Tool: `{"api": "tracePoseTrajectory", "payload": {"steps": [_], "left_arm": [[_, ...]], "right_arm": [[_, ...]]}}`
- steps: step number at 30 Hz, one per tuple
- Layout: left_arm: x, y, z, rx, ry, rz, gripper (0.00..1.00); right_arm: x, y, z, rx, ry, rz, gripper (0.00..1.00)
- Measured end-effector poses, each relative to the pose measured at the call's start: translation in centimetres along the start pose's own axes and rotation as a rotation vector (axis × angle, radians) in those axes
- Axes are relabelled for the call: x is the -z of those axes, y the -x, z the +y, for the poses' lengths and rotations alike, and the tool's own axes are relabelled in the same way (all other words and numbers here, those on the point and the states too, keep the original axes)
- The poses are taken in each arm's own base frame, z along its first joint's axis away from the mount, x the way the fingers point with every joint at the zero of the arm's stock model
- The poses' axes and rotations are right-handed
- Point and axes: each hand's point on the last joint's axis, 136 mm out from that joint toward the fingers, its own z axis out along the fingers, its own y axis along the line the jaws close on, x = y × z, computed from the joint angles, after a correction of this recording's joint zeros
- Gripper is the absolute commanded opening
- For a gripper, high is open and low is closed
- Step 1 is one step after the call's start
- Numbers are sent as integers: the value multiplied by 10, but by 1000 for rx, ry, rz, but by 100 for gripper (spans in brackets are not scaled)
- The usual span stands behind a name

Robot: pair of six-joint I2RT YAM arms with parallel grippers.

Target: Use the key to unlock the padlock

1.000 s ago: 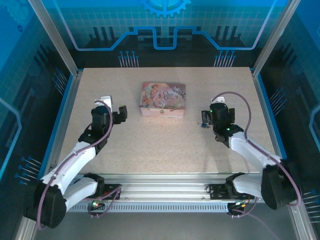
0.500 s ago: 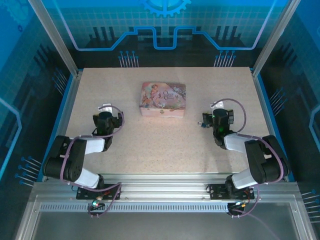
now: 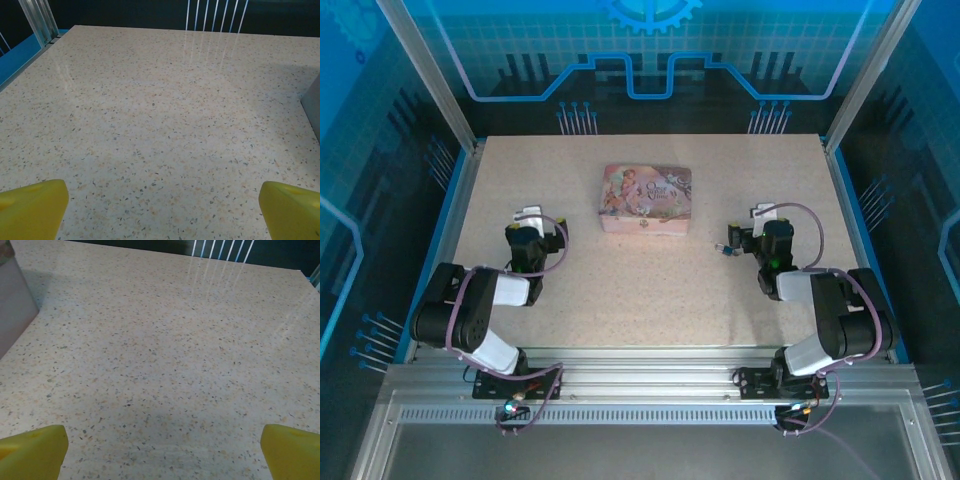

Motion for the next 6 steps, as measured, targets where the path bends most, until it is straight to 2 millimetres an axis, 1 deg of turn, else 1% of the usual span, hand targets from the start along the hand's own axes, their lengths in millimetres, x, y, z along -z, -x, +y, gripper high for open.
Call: {"api": "tracePoseTrajectory", "payload": {"steps": [6], "left_arm": [[0, 0, 0, 0, 0, -1, 99]], "right_arm": [[0, 1, 3, -4, 18, -3, 100]]}}
